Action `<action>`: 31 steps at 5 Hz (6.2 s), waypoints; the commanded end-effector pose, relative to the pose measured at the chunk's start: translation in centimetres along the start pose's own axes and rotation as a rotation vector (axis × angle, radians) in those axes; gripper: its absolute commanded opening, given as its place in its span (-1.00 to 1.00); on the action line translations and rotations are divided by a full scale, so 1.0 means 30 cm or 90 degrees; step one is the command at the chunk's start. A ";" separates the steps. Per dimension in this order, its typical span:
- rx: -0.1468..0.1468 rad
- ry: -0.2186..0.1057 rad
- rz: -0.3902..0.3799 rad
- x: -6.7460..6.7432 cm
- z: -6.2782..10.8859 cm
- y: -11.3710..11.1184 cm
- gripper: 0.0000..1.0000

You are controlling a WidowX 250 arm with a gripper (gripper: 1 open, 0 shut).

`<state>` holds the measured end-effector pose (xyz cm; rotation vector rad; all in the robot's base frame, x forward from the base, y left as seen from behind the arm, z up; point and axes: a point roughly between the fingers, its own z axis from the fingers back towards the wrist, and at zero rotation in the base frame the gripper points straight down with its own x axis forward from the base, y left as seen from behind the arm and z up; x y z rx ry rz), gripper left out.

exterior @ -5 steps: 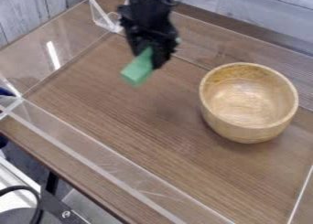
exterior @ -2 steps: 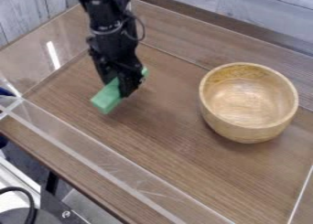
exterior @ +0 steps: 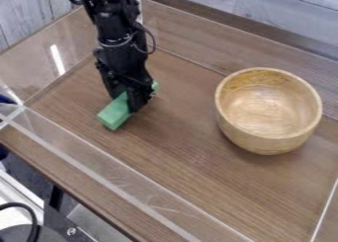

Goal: Remove the green block from inside the brown bowl and put it on the table

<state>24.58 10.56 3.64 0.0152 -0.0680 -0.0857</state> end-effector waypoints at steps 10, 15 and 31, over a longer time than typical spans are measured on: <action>-0.026 -0.003 0.037 0.029 0.048 -0.011 -1.00; -0.040 -0.016 0.037 0.038 0.122 -0.050 -1.00; -0.087 0.023 -0.023 0.026 0.036 -0.251 -1.00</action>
